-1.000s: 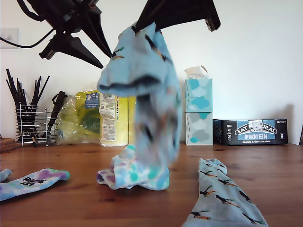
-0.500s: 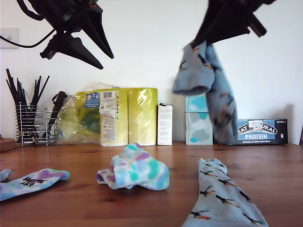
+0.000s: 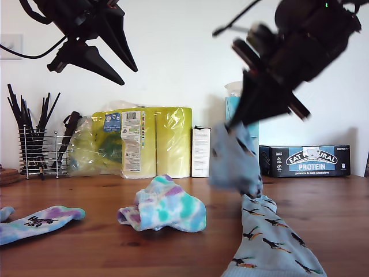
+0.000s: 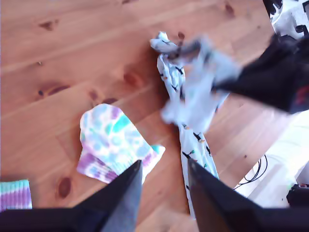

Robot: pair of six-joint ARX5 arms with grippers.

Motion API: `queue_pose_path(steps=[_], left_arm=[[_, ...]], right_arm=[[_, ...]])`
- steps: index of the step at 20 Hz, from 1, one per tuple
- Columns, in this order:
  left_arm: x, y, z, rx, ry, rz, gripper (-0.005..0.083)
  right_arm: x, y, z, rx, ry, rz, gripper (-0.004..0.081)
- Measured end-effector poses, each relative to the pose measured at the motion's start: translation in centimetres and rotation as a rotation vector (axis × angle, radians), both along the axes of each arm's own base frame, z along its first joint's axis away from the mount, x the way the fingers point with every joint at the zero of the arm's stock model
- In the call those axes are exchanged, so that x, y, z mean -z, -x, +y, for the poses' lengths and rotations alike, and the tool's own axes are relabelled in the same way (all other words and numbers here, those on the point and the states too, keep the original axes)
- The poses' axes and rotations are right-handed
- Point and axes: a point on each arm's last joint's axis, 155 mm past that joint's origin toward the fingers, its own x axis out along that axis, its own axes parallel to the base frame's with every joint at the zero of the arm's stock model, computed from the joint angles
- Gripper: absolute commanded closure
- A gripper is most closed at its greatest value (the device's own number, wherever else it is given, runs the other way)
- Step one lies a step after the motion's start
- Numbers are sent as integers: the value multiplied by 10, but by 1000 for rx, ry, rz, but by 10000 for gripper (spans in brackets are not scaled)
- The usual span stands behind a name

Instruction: Pair up the socks based on colour and pattern, by placing each sock on top of its pair

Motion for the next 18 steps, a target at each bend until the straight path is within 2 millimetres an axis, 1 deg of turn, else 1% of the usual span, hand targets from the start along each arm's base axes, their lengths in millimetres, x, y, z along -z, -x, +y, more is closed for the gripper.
queue_pose_path(steps=[1,2,4,7,10,13,14,15,17,18], left_arm=[[0,0,0,3,-1,-2,504],[0,0,0,5,-2,-2,504],[1,1,0,5,-3,0,504],[1,1,0,6,-3,0,504],[0,1,0,7,-2,-3,504],[0,0,0,15,-3,-15,504],[0,0,0,15,-3,-16,504],[-1,-1,0,15,-1,-20,504],[-2,-4,-1,16,3,-32,504],[-3,-5,-2,16,5,-39,504]], right_arm=[[9,15,-2,-10,15,77,783],[12,27,-1,-16,9,136,783],[6,46,2,-28,-13,211,783],[1,75,-1,-41,-8,318,783],[5,96,0,-63,26,394,783],[10,107,8,-92,38,405,783],[18,112,8,-91,50,416,783],[29,120,6,-92,67,433,783],[58,140,-3,-90,95,485,783],[72,146,-7,-75,104,497,772]])
